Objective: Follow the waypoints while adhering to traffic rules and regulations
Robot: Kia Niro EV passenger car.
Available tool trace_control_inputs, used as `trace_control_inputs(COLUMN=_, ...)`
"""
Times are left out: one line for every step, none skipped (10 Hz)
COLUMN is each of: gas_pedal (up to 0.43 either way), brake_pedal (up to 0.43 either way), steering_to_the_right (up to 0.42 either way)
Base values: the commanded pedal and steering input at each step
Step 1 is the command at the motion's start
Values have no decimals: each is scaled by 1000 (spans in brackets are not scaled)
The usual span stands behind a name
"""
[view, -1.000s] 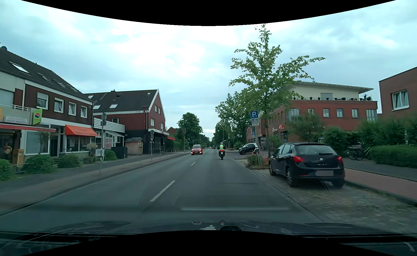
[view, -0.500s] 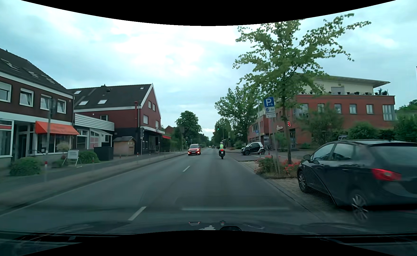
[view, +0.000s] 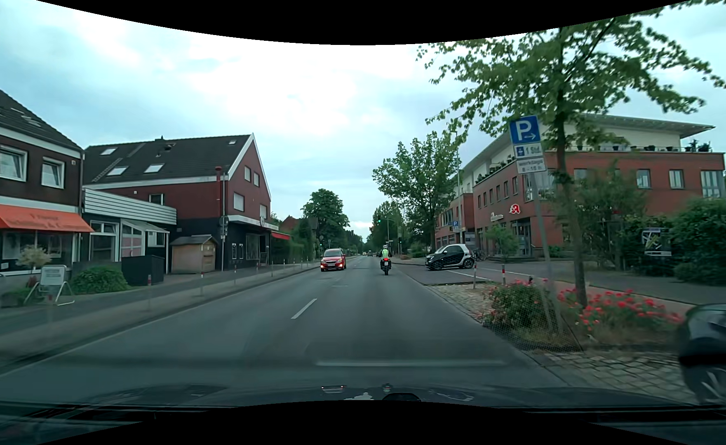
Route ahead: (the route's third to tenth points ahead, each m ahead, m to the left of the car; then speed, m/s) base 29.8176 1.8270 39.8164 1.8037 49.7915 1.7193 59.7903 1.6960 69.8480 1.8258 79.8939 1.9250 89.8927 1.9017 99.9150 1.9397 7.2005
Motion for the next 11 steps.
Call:
trace_control_inputs(gas_pedal=157, brake_pedal=0, steering_to_the_right=1)
trace_control_inputs(gas_pedal=157, brake_pedal=0, steering_to_the_right=1)
trace_control_inputs(gas_pedal=157, brake_pedal=0, steering_to_the_right=1)
trace_control_inputs(gas_pedal=157, brake_pedal=0, steering_to_the_right=1)
trace_control_inputs(gas_pedal=157, brake_pedal=0, steering_to_the_right=1)
trace_control_inputs(gas_pedal=157, brake_pedal=0, steering_to_the_right=1)
trace_control_inputs(gas_pedal=157, brake_pedal=0, steering_to_the_right=1)
trace_control_inputs(gas_pedal=157, brake_pedal=0, steering_to_the_right=1)
trace_control_inputs(gas_pedal=157, brake_pedal=0, steering_to_the_right=1)
trace_control_inputs(gas_pedal=157, brake_pedal=0, steering_to_the_right=1)
trace_control_inputs(gas_pedal=157, brake_pedal=0, steering_to_the_right=1)
